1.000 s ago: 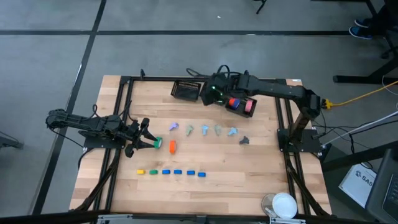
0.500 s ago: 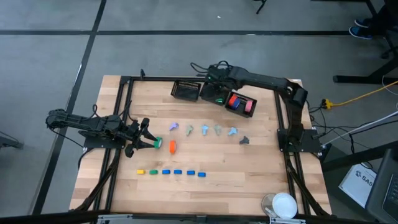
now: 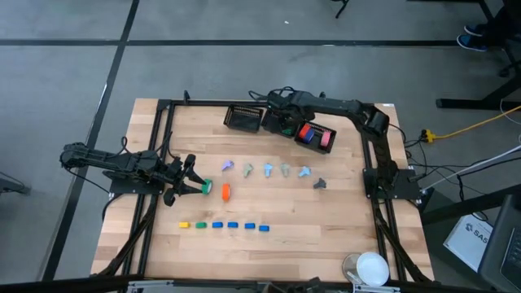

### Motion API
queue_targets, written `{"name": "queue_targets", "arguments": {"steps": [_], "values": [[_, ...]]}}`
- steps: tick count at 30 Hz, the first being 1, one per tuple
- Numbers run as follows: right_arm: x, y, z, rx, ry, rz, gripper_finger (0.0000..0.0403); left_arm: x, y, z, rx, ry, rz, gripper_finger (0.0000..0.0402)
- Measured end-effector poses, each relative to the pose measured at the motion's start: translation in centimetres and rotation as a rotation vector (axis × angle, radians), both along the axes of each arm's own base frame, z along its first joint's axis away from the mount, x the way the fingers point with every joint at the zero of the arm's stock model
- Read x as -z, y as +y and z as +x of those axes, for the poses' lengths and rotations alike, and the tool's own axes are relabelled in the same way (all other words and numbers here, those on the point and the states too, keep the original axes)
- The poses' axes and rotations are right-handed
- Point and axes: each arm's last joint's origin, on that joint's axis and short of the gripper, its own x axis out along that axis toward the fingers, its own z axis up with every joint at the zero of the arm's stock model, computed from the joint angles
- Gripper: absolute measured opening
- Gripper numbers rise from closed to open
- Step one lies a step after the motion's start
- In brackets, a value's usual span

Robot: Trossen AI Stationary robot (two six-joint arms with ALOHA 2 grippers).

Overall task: Pick and place Stapler, Stapler remover, tape
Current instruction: Put the green stapler into the middle black bin

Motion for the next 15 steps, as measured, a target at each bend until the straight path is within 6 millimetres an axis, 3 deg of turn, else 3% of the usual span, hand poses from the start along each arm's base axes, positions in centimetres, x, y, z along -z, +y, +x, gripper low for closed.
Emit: {"name": "queue_targets", "arguments": {"steps": [15], "values": [[0.2, -1.4, -0.8, -0.433, 0.129, 0.008, 0.0076, 0.0, 0.0, 0.0, -0.001, 0.000, 0.000, 0.0150]]}}
